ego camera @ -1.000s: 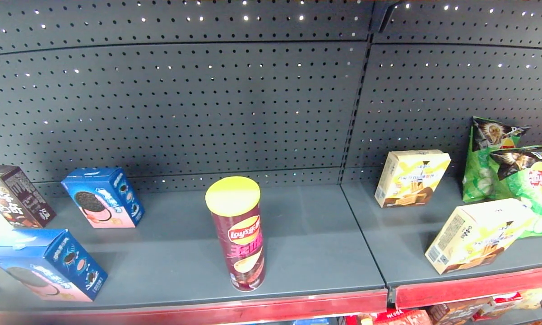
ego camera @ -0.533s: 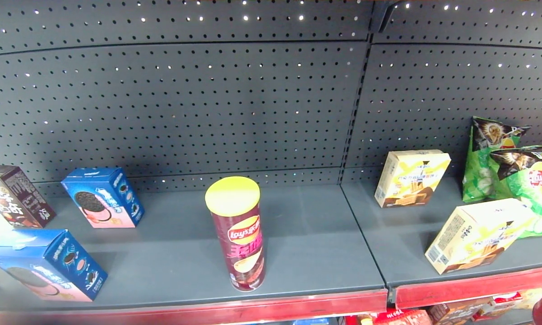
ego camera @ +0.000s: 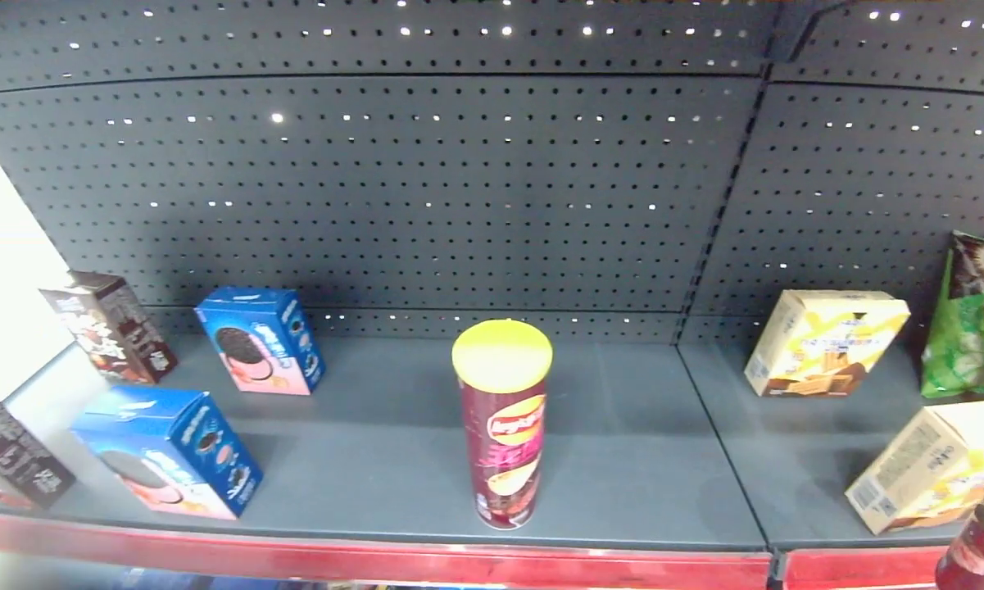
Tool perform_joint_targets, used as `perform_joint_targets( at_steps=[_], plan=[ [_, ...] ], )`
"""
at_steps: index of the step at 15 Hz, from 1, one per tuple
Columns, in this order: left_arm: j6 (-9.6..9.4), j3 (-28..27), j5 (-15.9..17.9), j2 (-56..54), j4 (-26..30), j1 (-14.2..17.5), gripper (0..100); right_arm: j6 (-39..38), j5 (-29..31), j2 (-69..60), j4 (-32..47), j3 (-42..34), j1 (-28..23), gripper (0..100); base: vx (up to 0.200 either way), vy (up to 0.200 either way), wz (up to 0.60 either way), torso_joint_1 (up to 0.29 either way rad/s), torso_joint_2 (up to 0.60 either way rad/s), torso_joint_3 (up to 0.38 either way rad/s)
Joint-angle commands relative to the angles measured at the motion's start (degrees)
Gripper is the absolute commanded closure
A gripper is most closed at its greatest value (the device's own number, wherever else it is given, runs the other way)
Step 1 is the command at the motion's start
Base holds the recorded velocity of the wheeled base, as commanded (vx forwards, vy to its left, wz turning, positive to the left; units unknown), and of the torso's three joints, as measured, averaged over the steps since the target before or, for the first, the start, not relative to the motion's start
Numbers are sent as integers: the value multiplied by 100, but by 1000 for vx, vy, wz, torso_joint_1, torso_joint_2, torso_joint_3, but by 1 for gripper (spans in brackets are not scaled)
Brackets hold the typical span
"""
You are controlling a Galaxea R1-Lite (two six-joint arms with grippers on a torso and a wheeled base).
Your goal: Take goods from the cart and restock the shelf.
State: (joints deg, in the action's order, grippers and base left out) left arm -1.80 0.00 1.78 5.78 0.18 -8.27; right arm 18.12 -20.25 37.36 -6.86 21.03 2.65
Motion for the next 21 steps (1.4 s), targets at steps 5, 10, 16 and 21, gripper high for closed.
perform_joint_targets(
  at_steps=[5, 10, 16, 21],
  plan=[
    [-4, 0, -2, 11, -1, 0, 0, -27, -49, 148, -8, 68, 131, 100, 0, 0, 0, 0, 0, 0],
    [-4, 0, 7, 11, -1, 0, 0, -238, -401, 1106, -817, 209, 544, 100, 0, 0, 0, 0, 0, 0],
    [-4, 0, 7, 11, -1, 0, 0, -484, -225, 2899, -2706, 235, 1168, 100, 0, 0, 0, 0, 0, 0],
    [5, 0, 7, 11, -1, 0, 0, -704, -137, 3796, -3067, 595, 1309, 100, 0, 0, 0, 0, 0, 0]
  ],
)
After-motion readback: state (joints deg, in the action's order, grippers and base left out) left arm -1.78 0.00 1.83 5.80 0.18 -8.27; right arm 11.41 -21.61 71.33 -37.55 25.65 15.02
